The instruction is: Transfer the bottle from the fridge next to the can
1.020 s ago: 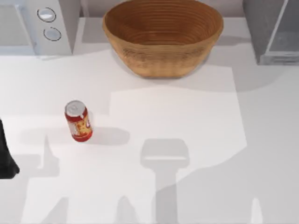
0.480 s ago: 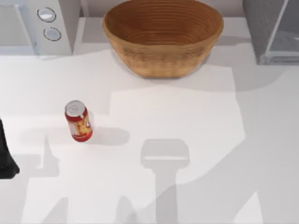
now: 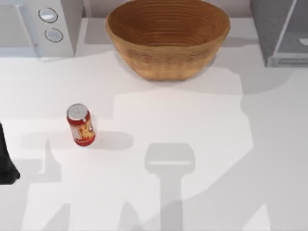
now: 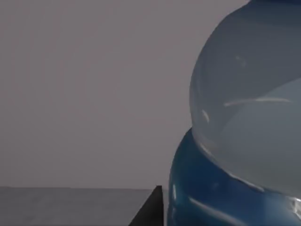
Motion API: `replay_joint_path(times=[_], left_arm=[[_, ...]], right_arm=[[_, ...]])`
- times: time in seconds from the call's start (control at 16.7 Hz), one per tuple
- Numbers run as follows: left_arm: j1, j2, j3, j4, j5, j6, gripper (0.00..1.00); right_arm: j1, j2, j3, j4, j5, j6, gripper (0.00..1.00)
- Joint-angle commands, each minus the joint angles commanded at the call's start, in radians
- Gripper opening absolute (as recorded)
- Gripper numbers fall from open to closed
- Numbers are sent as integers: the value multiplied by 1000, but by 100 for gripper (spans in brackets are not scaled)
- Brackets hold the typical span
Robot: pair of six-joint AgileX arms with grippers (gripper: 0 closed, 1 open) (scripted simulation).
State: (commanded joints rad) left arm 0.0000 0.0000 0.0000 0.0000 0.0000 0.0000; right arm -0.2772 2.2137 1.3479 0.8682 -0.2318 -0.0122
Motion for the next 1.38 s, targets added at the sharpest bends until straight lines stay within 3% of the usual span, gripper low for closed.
replay_joint_path(times=[0.54,1.02,1.2,1.38], left_arm=[[0,0,0,0,0,0,100],[0,0,0,0,0,0,100],[0,0,0,0,0,0,100],[0,0,0,0,0,0,100]], right_arm=[[-69,-289,-516,195,-78,2,0],[-75,-334,-579,229,-91,4,0],[-24,-328,-561,246,-31,4,0],[101,-302,-533,272,100,5,0]])
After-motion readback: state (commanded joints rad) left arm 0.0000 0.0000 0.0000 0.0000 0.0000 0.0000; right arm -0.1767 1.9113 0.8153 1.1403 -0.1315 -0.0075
